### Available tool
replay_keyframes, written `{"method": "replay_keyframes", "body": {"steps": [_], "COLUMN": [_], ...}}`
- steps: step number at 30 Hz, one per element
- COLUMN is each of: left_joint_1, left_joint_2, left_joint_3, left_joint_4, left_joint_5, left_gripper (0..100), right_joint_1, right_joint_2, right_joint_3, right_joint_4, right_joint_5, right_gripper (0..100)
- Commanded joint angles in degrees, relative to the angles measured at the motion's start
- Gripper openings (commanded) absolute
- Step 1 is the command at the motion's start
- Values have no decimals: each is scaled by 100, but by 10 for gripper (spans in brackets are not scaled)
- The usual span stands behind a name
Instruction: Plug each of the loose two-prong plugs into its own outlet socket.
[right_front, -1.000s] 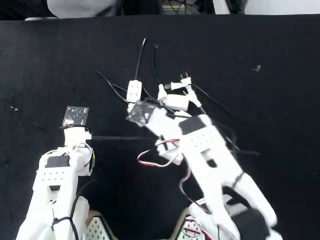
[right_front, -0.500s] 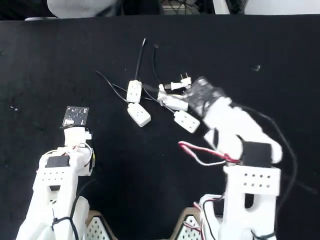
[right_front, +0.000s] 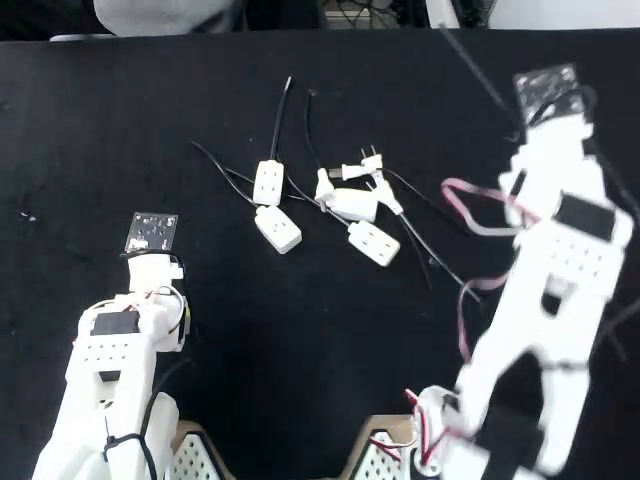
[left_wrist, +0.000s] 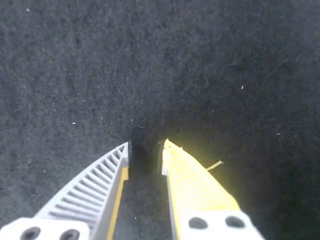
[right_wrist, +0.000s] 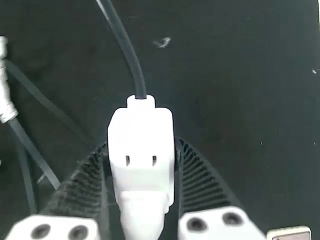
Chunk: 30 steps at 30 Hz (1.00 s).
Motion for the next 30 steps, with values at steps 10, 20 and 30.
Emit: {"method": "replay_keyframes", "body": {"steps": [10,20,30], "left_joint_1": [31,31,31], "left_joint_2": [-26,-26,-26], "left_joint_3": [-22,-13,-13], "left_joint_4": [-44,-44,-44], "left_joint_5": [35,35,35], "left_gripper": [116,116,116], "right_joint_1": [211,404,765], "right_joint_2": [3723,6062,7626], "right_joint_3": [-3240,-5947,-7864], "right_joint_4": [-545,-325,273], "right_joint_5": [114,114,114], "right_gripper": [11,11,30]}}
